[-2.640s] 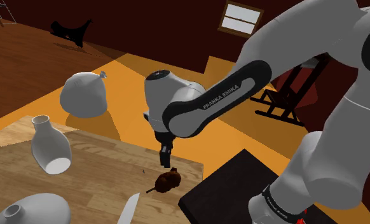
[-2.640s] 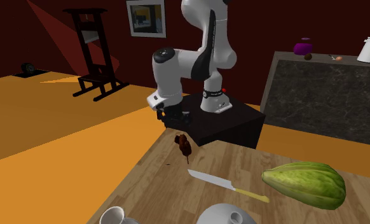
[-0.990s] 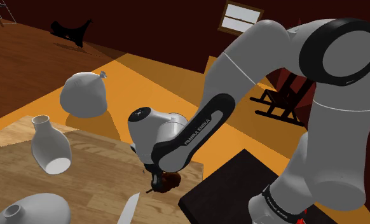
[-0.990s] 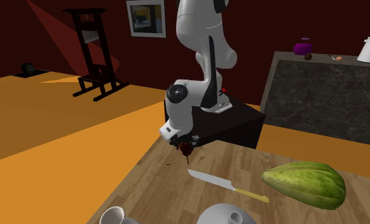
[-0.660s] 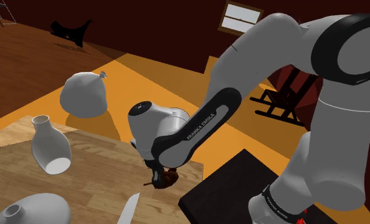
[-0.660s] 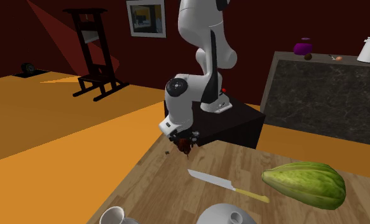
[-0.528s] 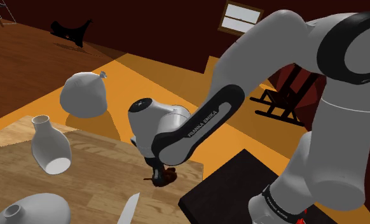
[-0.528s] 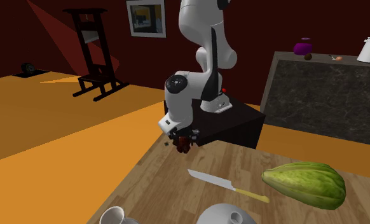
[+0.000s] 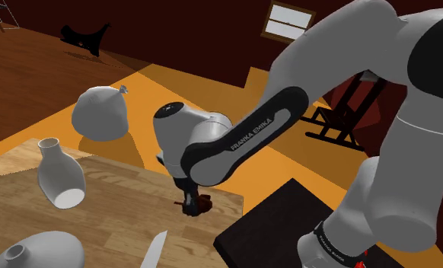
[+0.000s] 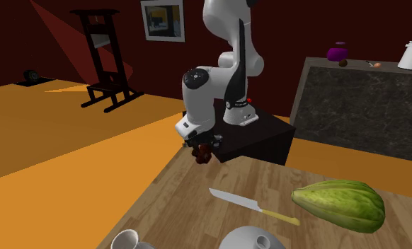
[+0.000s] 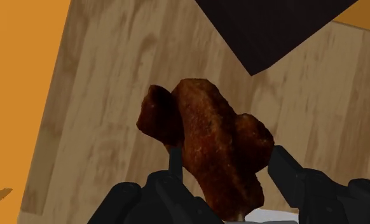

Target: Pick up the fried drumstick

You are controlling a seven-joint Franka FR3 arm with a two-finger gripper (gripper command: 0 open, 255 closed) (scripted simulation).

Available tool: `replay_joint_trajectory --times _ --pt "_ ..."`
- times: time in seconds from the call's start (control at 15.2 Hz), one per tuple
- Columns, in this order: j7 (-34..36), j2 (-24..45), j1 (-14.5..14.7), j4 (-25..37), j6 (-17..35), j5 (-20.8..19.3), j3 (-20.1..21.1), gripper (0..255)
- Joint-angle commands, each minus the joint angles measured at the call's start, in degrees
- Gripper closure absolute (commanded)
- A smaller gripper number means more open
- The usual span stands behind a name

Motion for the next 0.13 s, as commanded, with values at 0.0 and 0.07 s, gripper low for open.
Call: replay_joint_trajectory --times 0.0,0.07 --pt "-0.32 -0.92 -0.10 -0.10 -0.76 0.43 0.15 255" --pt "-0.32 -0.92 -0.10 -0.09 -0.76 0.43 0.15 255"
